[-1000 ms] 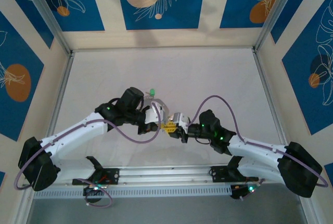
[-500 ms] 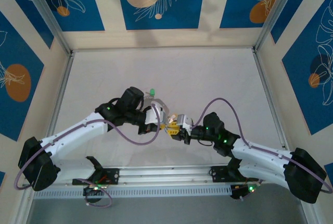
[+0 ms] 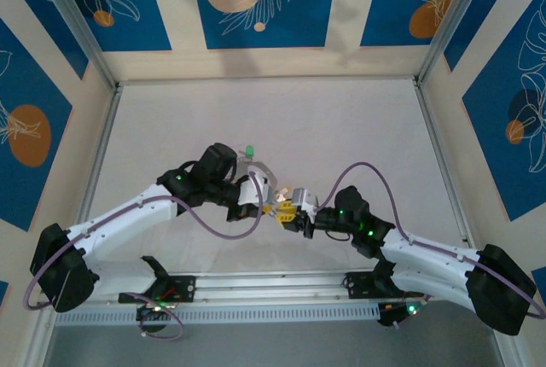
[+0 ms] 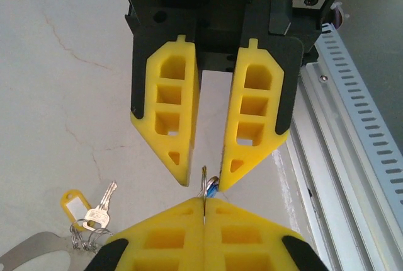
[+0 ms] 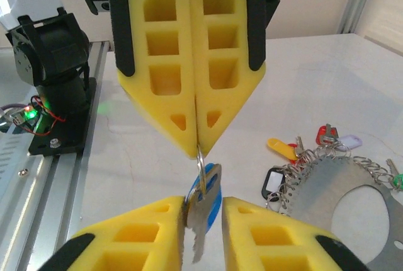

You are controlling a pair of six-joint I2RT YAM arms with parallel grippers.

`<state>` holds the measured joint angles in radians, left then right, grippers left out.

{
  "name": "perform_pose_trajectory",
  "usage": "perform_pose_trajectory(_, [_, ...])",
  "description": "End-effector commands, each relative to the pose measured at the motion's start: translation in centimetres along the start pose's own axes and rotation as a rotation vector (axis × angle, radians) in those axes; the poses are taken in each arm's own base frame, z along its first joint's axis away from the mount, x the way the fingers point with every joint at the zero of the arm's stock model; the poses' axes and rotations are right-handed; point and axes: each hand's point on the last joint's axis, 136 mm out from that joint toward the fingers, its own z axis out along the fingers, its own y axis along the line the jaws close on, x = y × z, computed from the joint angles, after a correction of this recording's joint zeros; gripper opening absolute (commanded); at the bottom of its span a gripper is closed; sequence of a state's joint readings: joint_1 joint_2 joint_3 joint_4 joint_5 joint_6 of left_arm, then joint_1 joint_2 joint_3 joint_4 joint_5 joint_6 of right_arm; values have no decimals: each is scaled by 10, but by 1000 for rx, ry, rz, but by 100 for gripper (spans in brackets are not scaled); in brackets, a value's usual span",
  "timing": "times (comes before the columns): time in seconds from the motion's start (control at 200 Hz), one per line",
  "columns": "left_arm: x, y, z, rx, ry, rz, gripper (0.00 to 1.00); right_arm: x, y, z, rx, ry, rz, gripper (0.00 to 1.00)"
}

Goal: Put the keys on the keyring

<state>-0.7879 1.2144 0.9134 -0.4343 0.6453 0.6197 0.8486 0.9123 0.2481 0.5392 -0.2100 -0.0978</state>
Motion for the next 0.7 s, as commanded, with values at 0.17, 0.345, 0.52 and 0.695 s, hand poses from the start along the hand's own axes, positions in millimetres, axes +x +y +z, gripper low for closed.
perform_pose_trajectory(0.17, [-8,-2,1,13,0,45,0,-6,2,-5,-5,-38,-8,29])
perform_pose_trajectory(0.345, [-6,2,1,-8,26,64,0,-3,8,-9,-24,-46,3,44])
perform_pose_trajectory(0.52, [-6,-1,0,3,27,61,0,-3,3,-10,3,-29,-20,33])
perform_pose_trajectory(0.695, [-7,-4,-3,6,20,69,0,-6,1,-7,-7,-29,-28,26])
